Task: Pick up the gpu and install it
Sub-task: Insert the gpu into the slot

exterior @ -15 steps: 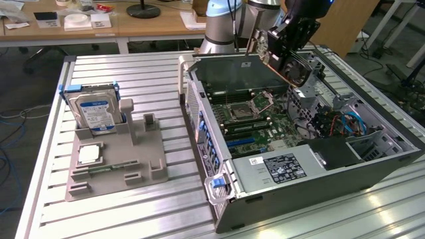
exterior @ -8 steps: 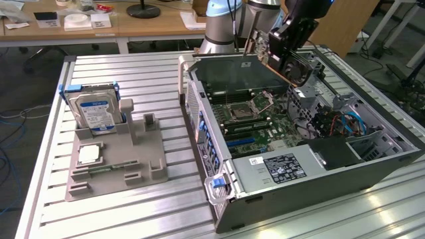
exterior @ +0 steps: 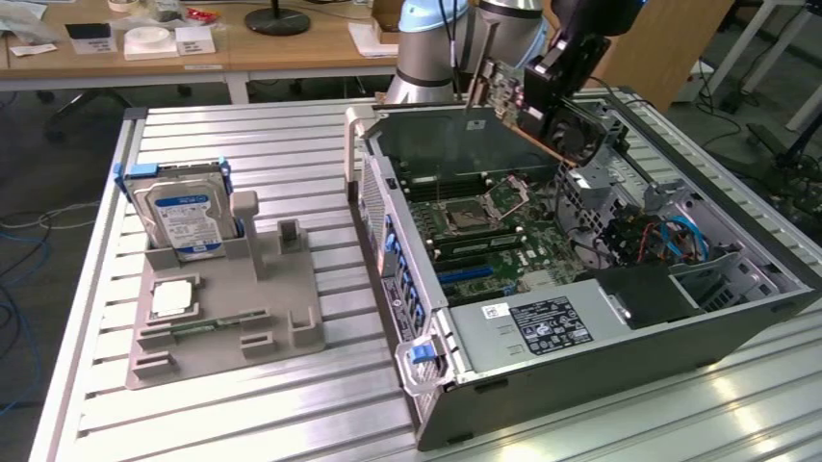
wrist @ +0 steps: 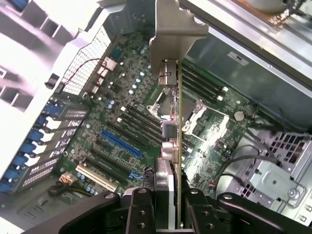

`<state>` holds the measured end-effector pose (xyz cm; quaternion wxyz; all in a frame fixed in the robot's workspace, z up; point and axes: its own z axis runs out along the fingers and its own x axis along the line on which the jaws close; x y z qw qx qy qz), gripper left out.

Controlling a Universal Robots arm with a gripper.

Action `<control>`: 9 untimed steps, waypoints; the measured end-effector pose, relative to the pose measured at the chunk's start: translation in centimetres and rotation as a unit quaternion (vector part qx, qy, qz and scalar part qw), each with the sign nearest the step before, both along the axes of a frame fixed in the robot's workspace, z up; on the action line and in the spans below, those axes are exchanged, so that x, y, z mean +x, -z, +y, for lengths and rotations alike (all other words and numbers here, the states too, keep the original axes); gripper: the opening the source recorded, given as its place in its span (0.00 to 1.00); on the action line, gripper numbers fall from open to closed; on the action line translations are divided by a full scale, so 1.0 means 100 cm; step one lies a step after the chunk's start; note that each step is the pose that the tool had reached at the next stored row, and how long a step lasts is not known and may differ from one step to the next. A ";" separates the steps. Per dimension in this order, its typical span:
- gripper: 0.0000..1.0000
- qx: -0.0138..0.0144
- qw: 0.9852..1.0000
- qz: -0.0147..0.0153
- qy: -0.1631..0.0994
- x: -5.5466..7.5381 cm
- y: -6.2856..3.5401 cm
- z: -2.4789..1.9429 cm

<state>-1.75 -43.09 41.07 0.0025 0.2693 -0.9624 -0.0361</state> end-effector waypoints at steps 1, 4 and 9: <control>0.28 0.000 1.000 0.000 -0.006 0.000 0.0000 0.0000; 0.28 0.000 1.000 0.000 -0.024 0.000 0.0000 0.0000; 0.28 0.000 0.998 0.000 -0.055 0.000 0.0000 -0.0001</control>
